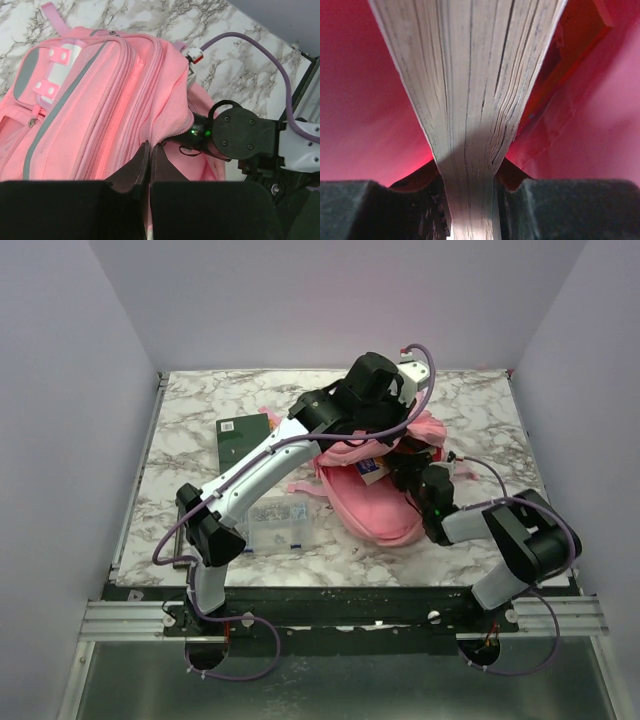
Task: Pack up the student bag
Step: Place the book in the student bag.
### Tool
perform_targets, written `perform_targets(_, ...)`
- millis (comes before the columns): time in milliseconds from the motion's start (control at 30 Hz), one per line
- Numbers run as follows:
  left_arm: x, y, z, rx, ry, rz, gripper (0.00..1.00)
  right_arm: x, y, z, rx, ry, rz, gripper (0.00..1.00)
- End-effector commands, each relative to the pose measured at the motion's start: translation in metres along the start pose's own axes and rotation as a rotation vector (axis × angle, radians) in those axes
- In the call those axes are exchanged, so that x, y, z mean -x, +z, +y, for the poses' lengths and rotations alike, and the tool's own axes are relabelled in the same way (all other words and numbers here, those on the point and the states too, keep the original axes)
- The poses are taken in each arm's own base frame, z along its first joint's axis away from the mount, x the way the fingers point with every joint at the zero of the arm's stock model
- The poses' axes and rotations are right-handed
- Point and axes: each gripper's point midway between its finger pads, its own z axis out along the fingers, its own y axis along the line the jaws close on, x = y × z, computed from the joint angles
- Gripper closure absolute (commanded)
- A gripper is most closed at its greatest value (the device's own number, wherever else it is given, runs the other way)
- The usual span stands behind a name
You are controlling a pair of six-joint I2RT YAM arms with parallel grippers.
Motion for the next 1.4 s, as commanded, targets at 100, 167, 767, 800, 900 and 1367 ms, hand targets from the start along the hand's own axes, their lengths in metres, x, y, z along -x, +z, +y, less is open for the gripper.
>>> perform_targets(100,0.043,-0.008,-0.032,-0.148,0.015,-0.122,1.00,0.012,0.053,0.045,0.167,0.007,-0.206,0.99)
perform_targets(167,0.045,-0.003,-0.032,-0.152,-0.004,-0.125,1.00,0.002,0.074,0.029,0.116,-0.004,-0.227,0.85)
perform_targets(767,0.024,0.004,0.010,-0.072,-0.083,-0.111,1.00,-0.042,-0.026,-0.042,-0.225,-0.244,0.196,0.08)
perform_targets(800,0.021,0.004,0.012,-0.074,-0.095,-0.109,1.00,-0.039,-0.030,-0.042,-0.237,-0.272,0.196,0.06)
perform_targets(900,0.019,0.006,0.014,-0.093,-0.135,-0.109,1.00,-0.034,-0.036,-0.040,-0.252,-0.302,0.192,0.10)
perform_targets(1367,0.022,0.004,0.000,-0.168,-0.175,-0.107,1.00,-0.042,0.018,-0.018,-0.043,-0.249,0.105,0.62)
